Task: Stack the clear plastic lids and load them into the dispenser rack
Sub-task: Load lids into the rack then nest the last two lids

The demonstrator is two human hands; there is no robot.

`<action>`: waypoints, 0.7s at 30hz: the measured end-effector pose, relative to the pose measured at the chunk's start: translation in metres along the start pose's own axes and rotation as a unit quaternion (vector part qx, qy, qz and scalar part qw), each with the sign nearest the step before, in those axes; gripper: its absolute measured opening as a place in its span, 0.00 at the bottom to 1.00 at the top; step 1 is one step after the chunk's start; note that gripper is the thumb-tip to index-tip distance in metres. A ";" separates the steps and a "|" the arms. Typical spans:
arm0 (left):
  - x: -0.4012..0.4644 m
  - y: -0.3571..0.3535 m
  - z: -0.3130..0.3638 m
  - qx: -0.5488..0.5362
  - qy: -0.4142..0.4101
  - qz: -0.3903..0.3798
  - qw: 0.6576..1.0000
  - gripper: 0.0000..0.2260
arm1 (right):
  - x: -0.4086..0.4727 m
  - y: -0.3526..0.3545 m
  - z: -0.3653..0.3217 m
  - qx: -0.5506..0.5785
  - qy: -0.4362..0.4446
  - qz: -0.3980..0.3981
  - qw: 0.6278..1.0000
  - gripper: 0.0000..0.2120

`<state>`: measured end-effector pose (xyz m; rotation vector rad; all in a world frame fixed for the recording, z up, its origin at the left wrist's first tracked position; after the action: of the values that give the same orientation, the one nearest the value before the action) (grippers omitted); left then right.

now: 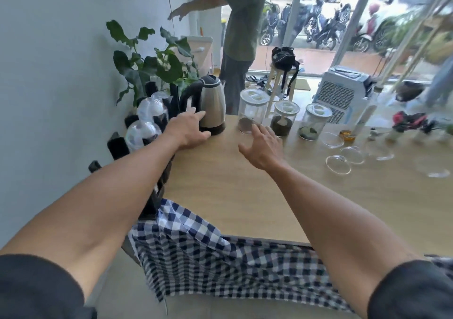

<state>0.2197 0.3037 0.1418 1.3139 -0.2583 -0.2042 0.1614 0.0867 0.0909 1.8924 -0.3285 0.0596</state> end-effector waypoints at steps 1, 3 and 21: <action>0.006 -0.009 0.019 -0.003 -0.009 -0.008 1.000 0.35 | -0.001 0.004 0.021 -0.008 -0.018 -0.001 1.000 0.37; 0.017 -0.027 0.057 -0.013 -0.033 -0.018 0.999 0.33 | -0.005 0.013 0.062 -0.016 -0.052 -0.002 0.999 0.37; 0.078 -0.188 0.375 -0.041 -0.111 -0.099 0.988 0.35 | 0.000 0.073 0.388 -0.054 -0.165 -0.025 0.984 0.33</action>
<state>0.1804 -0.1113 0.0520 1.2357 -0.3050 -0.5258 0.0966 -0.2967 0.0247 1.7988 -0.4989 -0.3033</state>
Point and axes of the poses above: each hand's wrist, its own x-axis towards the middle knuckle, its own y-axis out of the back of the hand, z = x × y, the point moved 3 cm from there along x, towards the middle knuckle, and after that the axes turned 3 degrees about z, right-handed, at the moved point
